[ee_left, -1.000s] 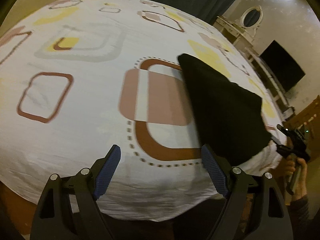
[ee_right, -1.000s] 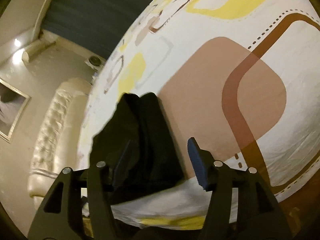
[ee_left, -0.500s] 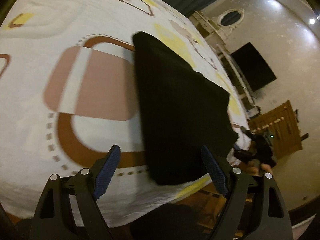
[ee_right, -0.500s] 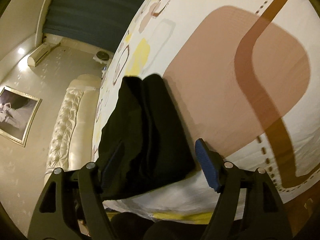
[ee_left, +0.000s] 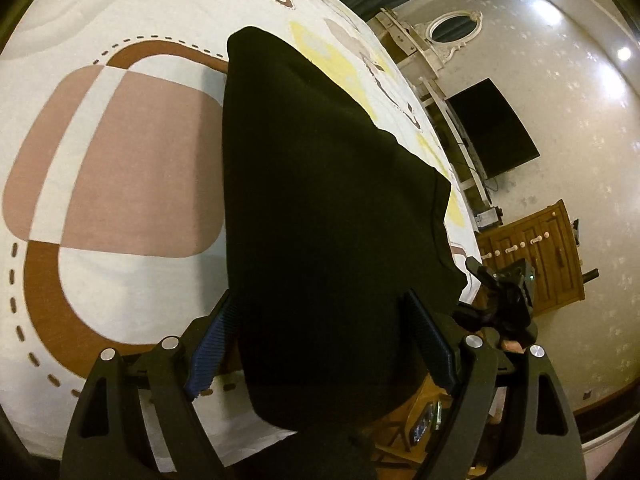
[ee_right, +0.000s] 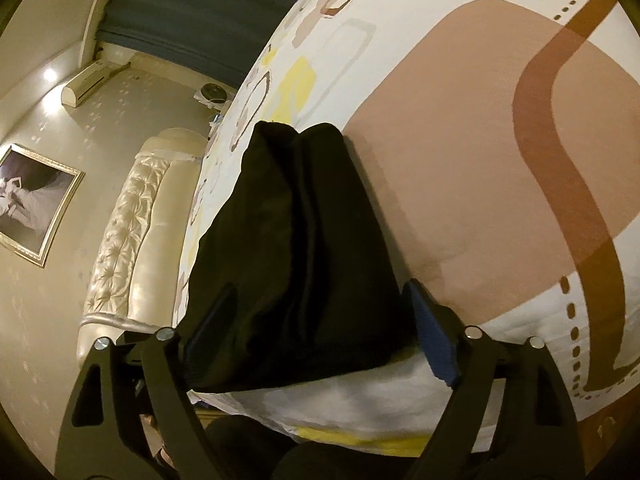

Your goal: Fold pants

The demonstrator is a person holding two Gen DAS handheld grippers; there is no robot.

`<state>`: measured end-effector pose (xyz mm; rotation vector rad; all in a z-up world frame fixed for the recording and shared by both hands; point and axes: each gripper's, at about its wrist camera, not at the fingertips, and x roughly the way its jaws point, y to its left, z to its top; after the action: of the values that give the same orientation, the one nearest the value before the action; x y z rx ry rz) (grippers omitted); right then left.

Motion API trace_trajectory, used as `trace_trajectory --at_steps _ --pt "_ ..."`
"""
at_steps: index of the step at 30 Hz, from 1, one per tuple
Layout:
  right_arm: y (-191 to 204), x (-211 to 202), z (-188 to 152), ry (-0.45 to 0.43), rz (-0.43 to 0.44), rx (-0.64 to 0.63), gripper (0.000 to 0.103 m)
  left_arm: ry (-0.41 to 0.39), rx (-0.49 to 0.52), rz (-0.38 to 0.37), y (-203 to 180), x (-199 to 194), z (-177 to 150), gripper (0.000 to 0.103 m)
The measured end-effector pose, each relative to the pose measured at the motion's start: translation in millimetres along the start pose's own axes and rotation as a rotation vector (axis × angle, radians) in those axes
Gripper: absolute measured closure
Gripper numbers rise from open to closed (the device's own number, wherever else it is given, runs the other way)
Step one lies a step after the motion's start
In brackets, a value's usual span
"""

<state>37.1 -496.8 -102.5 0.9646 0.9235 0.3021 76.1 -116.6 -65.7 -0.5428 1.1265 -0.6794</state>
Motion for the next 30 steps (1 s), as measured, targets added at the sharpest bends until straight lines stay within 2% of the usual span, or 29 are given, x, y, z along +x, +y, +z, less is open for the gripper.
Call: trace_trajectory --at_steps 4,5,6,8,9,12,16,20,30 --pt "7 8 1 0.021 -0.017 -0.054 0.016 0.003 0.017 0.001 1 2 1 0.021" --pt "10 11 0 0.029 -0.03 -0.068 0.02 0.004 0.021 0.0 1 2 1 0.022" --pt "11 13 0 0.035 -0.052 -0.08 0.033 0.006 0.03 0.007 0 2 2 0.025" --pt "11 17 -1 0.055 -0.058 -0.088 0.051 0.011 0.054 0.04 -1 3 3 0.034" --pt "10 18 -1 0.057 -0.058 -0.085 0.056 0.01 0.065 0.055 -4 2 3 0.038" --pt "11 17 -2 0.051 -0.058 -0.086 0.061 0.001 0.089 0.091 -9 0 1 0.048" --pt "16 16 -5 0.042 -0.064 -0.098 0.064 -0.004 0.127 0.144 -17 -3 0 0.053" --pt "20 16 -8 0.037 -0.066 -0.102 0.065 -0.005 0.132 0.163 -16 -7 3 0.055" --pt "43 39 -18 0.077 -0.037 -0.126 0.066 -0.024 0.139 0.235 -6 -31 5 0.057"
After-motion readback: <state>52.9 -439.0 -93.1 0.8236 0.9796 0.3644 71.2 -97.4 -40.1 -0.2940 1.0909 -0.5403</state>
